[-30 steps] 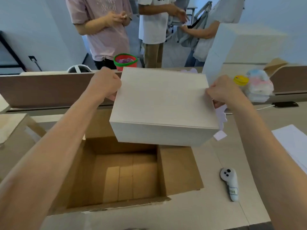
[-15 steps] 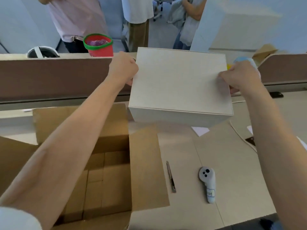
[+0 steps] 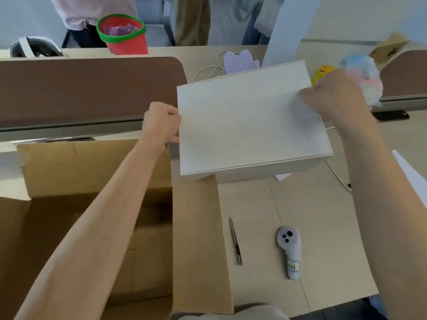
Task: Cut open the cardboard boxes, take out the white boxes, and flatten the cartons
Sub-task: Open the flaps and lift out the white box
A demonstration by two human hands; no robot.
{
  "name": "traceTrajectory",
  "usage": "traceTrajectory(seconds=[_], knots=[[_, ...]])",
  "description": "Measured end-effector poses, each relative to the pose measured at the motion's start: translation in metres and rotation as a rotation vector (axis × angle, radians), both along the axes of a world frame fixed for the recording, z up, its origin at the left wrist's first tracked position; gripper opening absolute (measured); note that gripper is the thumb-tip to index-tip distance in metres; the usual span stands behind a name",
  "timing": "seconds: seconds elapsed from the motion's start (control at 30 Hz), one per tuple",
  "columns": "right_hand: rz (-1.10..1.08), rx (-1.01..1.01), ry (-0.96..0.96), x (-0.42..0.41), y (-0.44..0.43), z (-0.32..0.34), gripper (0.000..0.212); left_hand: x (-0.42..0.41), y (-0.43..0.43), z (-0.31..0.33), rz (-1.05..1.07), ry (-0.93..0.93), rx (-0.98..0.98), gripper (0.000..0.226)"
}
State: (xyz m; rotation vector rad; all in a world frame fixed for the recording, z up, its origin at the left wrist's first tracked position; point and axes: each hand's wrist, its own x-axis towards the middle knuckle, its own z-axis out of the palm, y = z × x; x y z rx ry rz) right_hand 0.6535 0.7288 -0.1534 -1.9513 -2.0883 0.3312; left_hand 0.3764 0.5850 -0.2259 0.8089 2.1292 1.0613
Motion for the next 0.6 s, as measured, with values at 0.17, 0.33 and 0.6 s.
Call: traceTrajectory(seconds=[0.17,0.33,0.6], knots=[[0.027,-0.011,0.01,-0.007,-0.014,-0.013,0.039,-0.021,-0.007,0.015,-0.014,0.116,0.021,0.021],[-0.008,-0.168,0.074,-0.023,-0.017,-0.045,0.056,-0.028,-0.01,-0.002,-0.013,0.151,-0.089,0.022],[0.03,-0.31,0.094,-0.029,-0.014,-0.087,0.044,-0.011,-0.002,-0.046,-0.099,0.107,-0.211,0.026]])
